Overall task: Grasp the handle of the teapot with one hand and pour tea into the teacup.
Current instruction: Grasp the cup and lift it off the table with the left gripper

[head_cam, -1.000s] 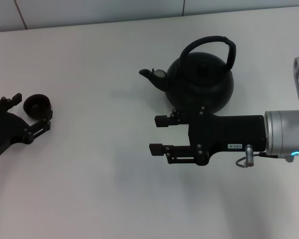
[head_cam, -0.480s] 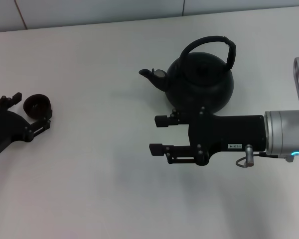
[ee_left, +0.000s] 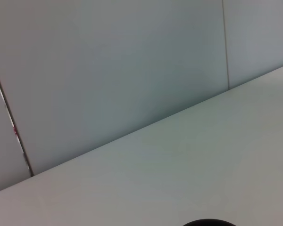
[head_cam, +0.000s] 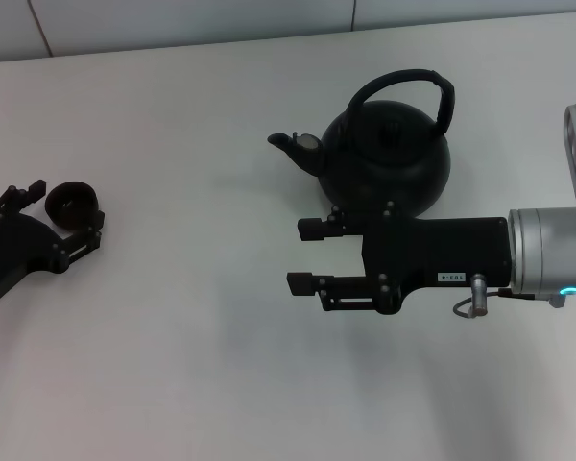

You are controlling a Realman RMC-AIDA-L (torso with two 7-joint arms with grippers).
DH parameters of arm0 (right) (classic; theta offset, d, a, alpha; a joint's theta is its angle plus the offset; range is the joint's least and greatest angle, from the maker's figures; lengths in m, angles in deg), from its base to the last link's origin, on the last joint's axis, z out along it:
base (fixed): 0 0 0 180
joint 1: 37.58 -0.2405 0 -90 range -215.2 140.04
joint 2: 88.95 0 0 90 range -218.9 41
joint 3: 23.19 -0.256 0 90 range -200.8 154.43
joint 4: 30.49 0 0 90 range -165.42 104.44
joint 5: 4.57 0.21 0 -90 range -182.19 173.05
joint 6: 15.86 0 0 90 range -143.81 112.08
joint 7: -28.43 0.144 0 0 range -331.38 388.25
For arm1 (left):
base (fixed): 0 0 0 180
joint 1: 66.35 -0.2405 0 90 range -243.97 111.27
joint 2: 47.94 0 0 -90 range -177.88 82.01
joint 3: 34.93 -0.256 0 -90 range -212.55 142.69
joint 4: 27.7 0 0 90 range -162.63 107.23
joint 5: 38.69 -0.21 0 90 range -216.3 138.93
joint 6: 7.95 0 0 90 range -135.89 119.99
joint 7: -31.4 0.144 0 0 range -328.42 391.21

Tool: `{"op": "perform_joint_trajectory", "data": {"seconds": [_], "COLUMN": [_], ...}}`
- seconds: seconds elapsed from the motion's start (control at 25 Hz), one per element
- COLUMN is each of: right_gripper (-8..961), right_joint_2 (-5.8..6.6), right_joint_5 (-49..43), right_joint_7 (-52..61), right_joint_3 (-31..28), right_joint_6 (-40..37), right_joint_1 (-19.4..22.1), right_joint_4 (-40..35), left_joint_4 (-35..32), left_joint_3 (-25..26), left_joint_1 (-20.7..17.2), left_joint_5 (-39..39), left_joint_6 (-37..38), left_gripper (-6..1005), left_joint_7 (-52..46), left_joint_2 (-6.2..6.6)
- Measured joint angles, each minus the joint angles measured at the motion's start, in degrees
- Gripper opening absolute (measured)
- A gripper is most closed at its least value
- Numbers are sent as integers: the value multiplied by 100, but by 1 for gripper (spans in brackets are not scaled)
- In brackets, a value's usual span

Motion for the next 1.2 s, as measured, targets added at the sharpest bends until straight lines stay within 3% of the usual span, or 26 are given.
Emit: {"op": "perform_joint_trajectory", "data": {"seconds": [0.32, 0.56, 0.92, 1.2], "right_gripper": [641, 641, 640, 640], "right_joint_2": [10, 10, 6, 6], "right_joint_5": [0, 0, 0, 0], "right_joint_7": [-1, -1, -1, -1], "right_joint_3": [-19, -15, -7, -2], "right_joint_6": [10, 72, 90, 91], "right_joint_1": [-13, -13, -21, -21], "right_joint_4": [4, 5, 5, 4], "left_joint_4": [17, 18, 18, -19], "left_joint_3": [0, 0, -36, -590], "left_joint_1": [26, 35, 44, 42], "left_joint_5": [0, 0, 0, 0], "left_joint_6": [-20, -20, 165, 621], "left_gripper": [856, 694, 694, 700], "left_joint_7": [-9, -7, -58, -255], "left_joint_2": [0, 0, 0, 0]}}
